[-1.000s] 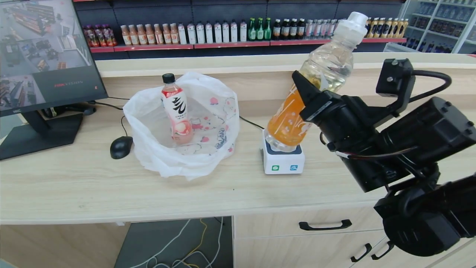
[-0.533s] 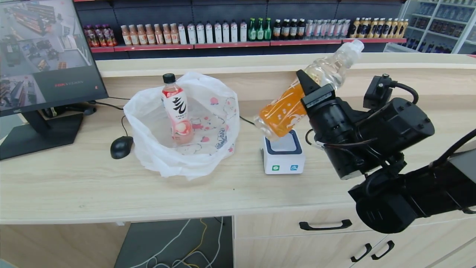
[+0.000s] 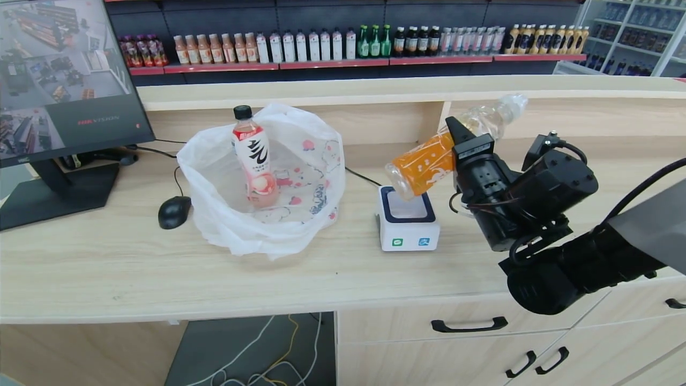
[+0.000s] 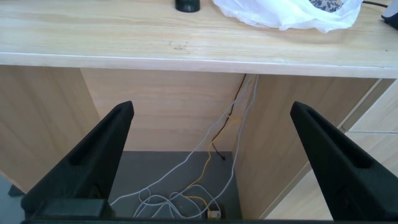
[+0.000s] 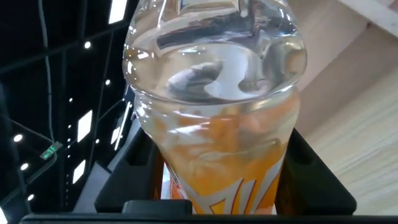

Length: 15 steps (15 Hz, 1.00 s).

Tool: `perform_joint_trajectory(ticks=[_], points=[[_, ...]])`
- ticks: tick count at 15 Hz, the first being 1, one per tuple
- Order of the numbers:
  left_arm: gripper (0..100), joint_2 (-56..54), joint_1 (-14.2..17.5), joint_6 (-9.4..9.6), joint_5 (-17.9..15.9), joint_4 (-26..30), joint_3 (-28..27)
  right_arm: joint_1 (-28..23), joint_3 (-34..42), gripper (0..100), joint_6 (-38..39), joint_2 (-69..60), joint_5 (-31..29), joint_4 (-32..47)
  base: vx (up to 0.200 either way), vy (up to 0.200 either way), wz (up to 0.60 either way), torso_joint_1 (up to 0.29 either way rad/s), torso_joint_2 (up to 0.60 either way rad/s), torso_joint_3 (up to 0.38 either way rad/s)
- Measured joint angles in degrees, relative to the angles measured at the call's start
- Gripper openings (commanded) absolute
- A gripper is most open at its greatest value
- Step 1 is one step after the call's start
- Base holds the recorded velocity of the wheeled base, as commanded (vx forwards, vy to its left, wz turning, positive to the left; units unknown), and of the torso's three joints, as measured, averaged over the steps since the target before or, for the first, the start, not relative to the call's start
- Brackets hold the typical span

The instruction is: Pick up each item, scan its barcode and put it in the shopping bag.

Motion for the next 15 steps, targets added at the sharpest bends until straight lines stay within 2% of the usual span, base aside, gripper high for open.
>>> perform_joint_trajectory(ticks=[8, 15], points=[[100, 0.00, -0.02, -0.02, 0.00, 0.00, 0.00, -0.77, 0.17, 0, 5.41, 2.15, 0.66, -0.02, 0.000, 0.000, 0.00, 0.000, 0.00, 0.000], [100, 0.00, -0.02, -0.05, 0.00, 0.00, 0.00, -0.38, 1.19, 0, 5.96, 2.69, 0.77, -0.07, 0.000, 0.000, 0.00, 0.000, 0.00, 0.000]])
